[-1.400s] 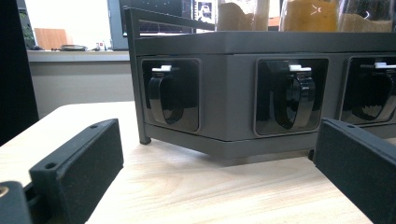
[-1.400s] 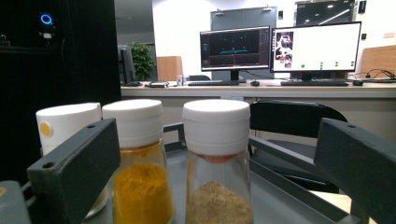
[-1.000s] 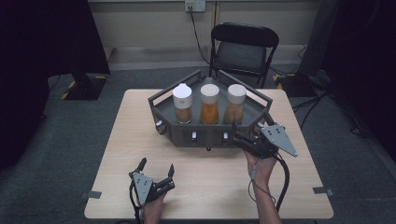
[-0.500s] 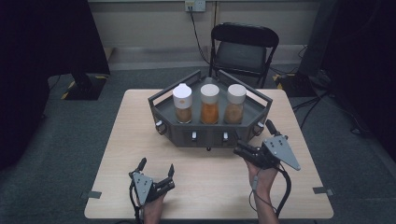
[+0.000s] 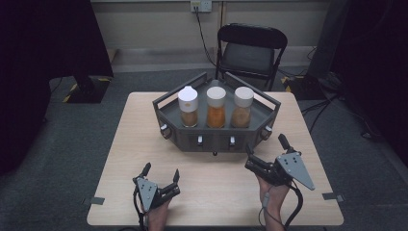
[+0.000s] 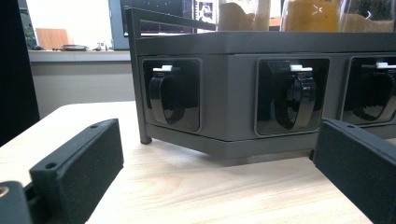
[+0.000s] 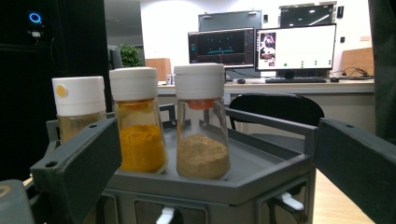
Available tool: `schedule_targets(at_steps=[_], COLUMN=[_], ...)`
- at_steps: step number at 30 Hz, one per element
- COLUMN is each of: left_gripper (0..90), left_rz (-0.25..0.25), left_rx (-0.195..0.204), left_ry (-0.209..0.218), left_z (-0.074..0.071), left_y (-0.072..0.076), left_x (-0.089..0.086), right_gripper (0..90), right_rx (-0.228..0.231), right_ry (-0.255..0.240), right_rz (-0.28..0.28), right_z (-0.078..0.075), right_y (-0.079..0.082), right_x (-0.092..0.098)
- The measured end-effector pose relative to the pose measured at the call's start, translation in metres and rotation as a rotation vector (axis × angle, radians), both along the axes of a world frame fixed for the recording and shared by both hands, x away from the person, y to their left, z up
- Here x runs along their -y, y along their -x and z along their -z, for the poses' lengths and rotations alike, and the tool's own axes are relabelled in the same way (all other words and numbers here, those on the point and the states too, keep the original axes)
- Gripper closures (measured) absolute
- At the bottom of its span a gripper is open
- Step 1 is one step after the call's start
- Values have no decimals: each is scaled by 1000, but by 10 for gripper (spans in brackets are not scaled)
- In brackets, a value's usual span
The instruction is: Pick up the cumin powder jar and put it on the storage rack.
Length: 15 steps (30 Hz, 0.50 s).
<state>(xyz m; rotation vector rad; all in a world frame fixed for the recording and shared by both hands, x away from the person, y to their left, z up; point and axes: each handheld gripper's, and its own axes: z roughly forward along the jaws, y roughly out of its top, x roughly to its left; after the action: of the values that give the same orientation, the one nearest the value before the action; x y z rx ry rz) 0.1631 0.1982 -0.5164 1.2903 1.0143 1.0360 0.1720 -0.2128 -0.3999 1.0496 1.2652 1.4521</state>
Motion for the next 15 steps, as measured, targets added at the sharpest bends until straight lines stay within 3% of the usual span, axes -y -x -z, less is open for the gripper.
schedule_targets(at_steps=[15], left_gripper=[11], left_rz=[-1], left_rx=[0], left_ry=[0], left_z=[0], left_y=[0], left_x=[0], right_gripper=[4], right_rx=[-4], right_ry=[0], right_rz=[38], right_z=[27], right_y=[16], right_x=[2])
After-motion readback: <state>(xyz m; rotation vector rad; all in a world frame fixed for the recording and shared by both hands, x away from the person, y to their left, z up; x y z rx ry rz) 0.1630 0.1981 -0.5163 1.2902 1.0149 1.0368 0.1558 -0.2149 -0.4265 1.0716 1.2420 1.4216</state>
